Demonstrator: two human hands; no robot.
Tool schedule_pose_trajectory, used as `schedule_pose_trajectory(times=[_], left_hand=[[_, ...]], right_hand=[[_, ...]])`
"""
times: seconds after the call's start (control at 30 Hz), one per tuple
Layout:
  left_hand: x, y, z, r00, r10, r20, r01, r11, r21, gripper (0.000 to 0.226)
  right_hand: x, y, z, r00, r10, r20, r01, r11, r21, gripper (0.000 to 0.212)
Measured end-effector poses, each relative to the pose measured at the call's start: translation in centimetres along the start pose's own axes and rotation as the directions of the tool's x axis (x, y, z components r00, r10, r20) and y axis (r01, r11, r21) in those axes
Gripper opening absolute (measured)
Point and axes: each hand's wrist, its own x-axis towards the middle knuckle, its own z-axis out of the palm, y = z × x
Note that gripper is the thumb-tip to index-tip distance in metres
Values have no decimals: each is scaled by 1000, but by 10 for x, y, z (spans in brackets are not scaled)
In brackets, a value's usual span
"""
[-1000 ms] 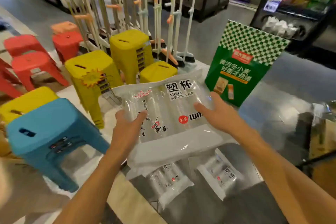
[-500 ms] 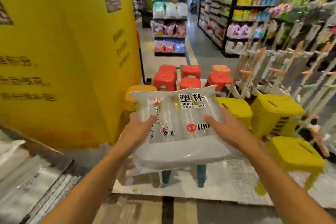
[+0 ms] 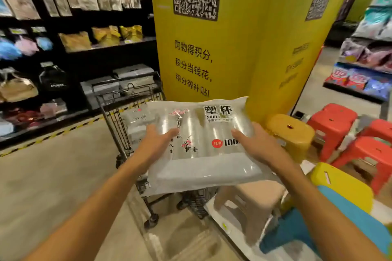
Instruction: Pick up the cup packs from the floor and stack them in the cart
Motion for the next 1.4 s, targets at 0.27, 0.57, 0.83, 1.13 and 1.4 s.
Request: schedule_pose_trajectory(times=[0.27,0.57,0.83,1.13,1.4], left_hand=[[107,-55,-73,977,-166,-130,156,984,-82,85],[200,-133,-94,924,-331,-192,300,938,-174,43],[281,-182,-57,839,-460,-291,422,887,-186,16],[367,-317,-5,778,-573,-259,538,820,-196,83],[382,-424,31,739,-640,-209,611,768,-192,83]], right_hand=[[118,-82,87,983,-110,150,128,985,-119,72],[229,-117,183,943,-94,320,164,966,-201,78],[350,-89,270,887,-101,452,203,962,-184,68],[428,-15,374,831,-19,555,115,984,-139,77],[445,58,473,784,73,616,9,992,-129,79]])
